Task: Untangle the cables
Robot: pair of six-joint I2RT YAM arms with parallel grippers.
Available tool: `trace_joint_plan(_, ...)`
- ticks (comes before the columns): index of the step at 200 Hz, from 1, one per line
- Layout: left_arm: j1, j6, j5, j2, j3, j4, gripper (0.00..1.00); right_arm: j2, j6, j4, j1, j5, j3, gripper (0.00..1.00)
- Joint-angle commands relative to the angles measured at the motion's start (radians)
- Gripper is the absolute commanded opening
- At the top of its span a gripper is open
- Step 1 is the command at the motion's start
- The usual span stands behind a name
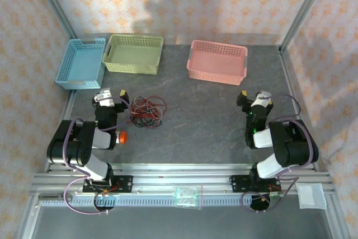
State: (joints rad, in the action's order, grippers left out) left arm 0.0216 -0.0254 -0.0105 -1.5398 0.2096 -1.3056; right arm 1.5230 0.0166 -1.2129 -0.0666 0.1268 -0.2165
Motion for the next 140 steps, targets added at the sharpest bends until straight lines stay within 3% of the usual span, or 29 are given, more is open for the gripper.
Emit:
trace_joint_plan(1,0.000,0.000,0.011,0.006,0.007,-0.007,0.99,-0.006,0.005,-0.036,0.002,-0.001,-0.006,1.00)
trace_joint_plan(140,-0.002,-0.005,-0.012,0.006,0.005,-0.012,1.00,-0.004,0.003,-0.033,0.004,-0.004,-0.007,1.00)
